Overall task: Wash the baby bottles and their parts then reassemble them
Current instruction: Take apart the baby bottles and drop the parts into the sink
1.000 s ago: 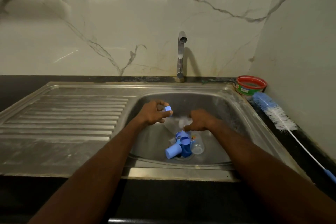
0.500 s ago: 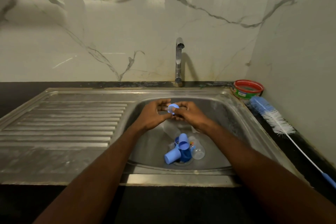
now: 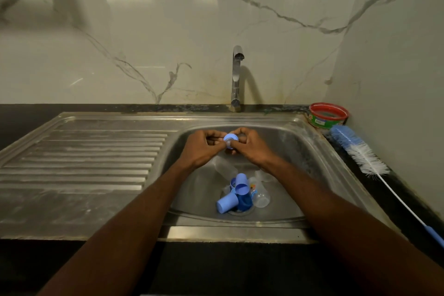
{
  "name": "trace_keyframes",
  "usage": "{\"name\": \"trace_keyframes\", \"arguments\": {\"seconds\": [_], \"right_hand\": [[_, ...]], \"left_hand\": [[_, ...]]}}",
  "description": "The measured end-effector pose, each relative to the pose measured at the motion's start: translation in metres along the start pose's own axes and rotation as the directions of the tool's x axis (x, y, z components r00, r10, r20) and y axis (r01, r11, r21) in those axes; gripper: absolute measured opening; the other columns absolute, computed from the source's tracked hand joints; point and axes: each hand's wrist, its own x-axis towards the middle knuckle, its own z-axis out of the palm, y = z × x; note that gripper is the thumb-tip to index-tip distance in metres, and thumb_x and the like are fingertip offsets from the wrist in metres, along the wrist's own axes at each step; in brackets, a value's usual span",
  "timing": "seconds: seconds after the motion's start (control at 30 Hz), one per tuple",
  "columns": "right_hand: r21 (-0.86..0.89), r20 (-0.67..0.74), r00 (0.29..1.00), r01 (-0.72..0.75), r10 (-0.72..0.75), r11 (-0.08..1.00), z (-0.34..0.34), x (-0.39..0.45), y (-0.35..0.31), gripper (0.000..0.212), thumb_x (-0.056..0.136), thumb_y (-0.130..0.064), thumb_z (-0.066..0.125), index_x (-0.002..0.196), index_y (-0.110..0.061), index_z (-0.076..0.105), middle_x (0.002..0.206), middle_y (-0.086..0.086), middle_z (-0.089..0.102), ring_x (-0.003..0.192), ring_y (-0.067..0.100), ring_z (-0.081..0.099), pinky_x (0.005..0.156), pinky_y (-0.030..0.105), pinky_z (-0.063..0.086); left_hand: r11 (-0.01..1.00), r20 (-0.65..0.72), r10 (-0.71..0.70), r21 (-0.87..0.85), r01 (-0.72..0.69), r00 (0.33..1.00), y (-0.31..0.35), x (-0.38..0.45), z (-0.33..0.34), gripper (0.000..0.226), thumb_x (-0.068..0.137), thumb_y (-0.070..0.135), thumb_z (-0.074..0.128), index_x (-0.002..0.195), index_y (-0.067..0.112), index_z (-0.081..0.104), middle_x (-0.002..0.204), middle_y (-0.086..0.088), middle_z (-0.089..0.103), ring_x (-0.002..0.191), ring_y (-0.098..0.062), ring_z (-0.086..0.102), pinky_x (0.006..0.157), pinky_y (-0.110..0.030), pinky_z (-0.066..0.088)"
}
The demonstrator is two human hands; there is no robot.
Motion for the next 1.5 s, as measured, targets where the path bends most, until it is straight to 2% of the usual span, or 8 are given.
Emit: {"name": "trace_keyframes", "arguments": {"seconds": [0.17, 0.4, 0.57, 0.7, 0.87, 1.0, 1.17, 1.5], "right_hand": [[-0.048, 0.017, 1.0, 0.026, -0.025, 0.999, 0.002, 0.003, 0.005, 0.046, 0.072, -0.052, 0.076, 0.108, -0.024, 0.066, 0.095, 0.0, 0.076, 0.091, 0.018, 0.073, 0.087, 0.048, 0.059], [0.044, 0.089, 0.994, 0.051, -0.055, 0.998, 0.006, -0.004, -0.01, 0.03, 0.097, -0.023, 0.066, 0.125, -0.013, 0.063, 0.113, 0.003, 0.073, 0.105, 0.014, 0.07, 0.094, 0.035, 0.057], [-0.046, 0.017, 0.996, 0.093, -0.092, 0.995, 0.013, -0.004, -0.012, 0.03, 0.083, -0.038, 0.069, 0.111, -0.027, 0.064, 0.103, -0.001, 0.075, 0.097, 0.016, 0.071, 0.09, 0.047, 0.058], [-0.15, -0.049, 0.992, 0.109, -0.117, 0.983, 0.013, -0.003, -0.012, 0.024, 0.09, -0.023, 0.07, 0.111, -0.016, 0.063, 0.098, 0.003, 0.075, 0.087, 0.013, 0.071, 0.082, 0.036, 0.059], [-0.225, -0.08, 0.99, 0.096, -0.117, 0.969, 0.013, 0.0, -0.007, 0.021, 0.094, -0.017, 0.069, 0.11, -0.012, 0.055, 0.079, -0.002, 0.067, 0.056, -0.014, 0.06, 0.053, 0.003, 0.04], [-0.257, -0.105, 0.991, 0.059, -0.088, 0.965, 0.016, 0.002, -0.003, 0.023, 0.095, -0.02, 0.068, 0.111, -0.009, 0.054, 0.081, 0.003, 0.067, 0.056, -0.007, 0.063, 0.054, 0.004, 0.042], [-0.311, -0.084, 0.996, -0.047, 0.022, 0.949, 0.006, 0.006, 0.011, 0.029, 0.091, -0.023, 0.072, 0.116, -0.011, 0.061, 0.103, 0.009, 0.072, 0.085, 0.021, 0.071, 0.078, 0.032, 0.057], [-0.076, 0.043, 0.999, -0.006, 0.009, 0.997, 0.002, 0.002, 0.01, 0.026, 0.099, -0.017, 0.063, 0.122, -0.009, 0.057, 0.095, 0.008, 0.075, 0.075, 0.012, 0.074, 0.074, 0.02, 0.058]], "left_hand": [[1.0, -0.081, 0.015, 0.019, -0.013, 0.997, 0.005, -0.005, 0.002, 0.026, 0.081, 0.03, 0.085, 0.103, 0.021, 0.073, 0.088, 0.01, 0.075, 0.079, 0.003, 0.071, 0.074, -0.01, 0.054], [1.0, -0.178, 0.029, 0.018, -0.026, 0.984, 0.01, -0.008, 0.002, 0.027, 0.08, 0.025, 0.086, 0.101, 0.013, 0.073, 0.078, 0.012, 0.07, 0.067, 0.008, 0.067, 0.064, -0.006, 0.05], [0.996, -0.247, 0.061, 0.084, -0.041, 0.967, 0.01, -0.008, 0.004, 0.025, 0.08, 0.025, 0.086, 0.097, 0.008, 0.076, 0.075, 0.009, 0.069, 0.066, 0.009, 0.064, 0.063, -0.006, 0.049], [0.996, -0.249, 0.053, 0.088, -0.032, 0.967, 0.013, -0.008, 0.011, 0.022, 0.083, 0.019, 0.083, 0.1, 0.009, 0.075, 0.073, 0.015, 0.065, 0.065, 0.014, 0.063, 0.061, -0.004, 0.048], [0.987, -0.144, 0.114, 0.129, -0.096, 0.983, 0.009, -0.006, 0.007, 0.025, 0.089, 0.022, 0.077, 0.111, 0.011, 0.075, 0.092, 0.007, 0.074, 0.08, 0.006, 0.069, 0.073, -0.015, 0.058], [0.987, 0.004, 0.119, 0.111, -0.119, 0.993, 0.006, -0.003, 0.005, 0.027, 0.096, 0.022, 0.068, 0.121, 0.013, 0.071, 0.102, 0.003, 0.076, 0.086, -0.001, 0.072, 0.081, -0.026, 0.061], [0.999, 0.257, 0.019, -0.042, -0.009, 0.966, 0.006, -0.009, 0.012, 0.034, 0.102, 0.017, 0.06, 0.135, 0.011, 0.057, 0.114, -0.004, 0.071, 0.096, -0.011, 0.073, 0.078, -0.026, 0.06], [0.897, 0.149, -0.232, -0.35, 0.271, 0.961, 0.0, 0.002, 0.01, 0.014, 0.1, 0.011, 0.06, 0.113, 0.009, 0.067, 0.095, -0.005, 0.072, 0.08, -0.009, 0.07, 0.064, -0.022, 0.056]]}}
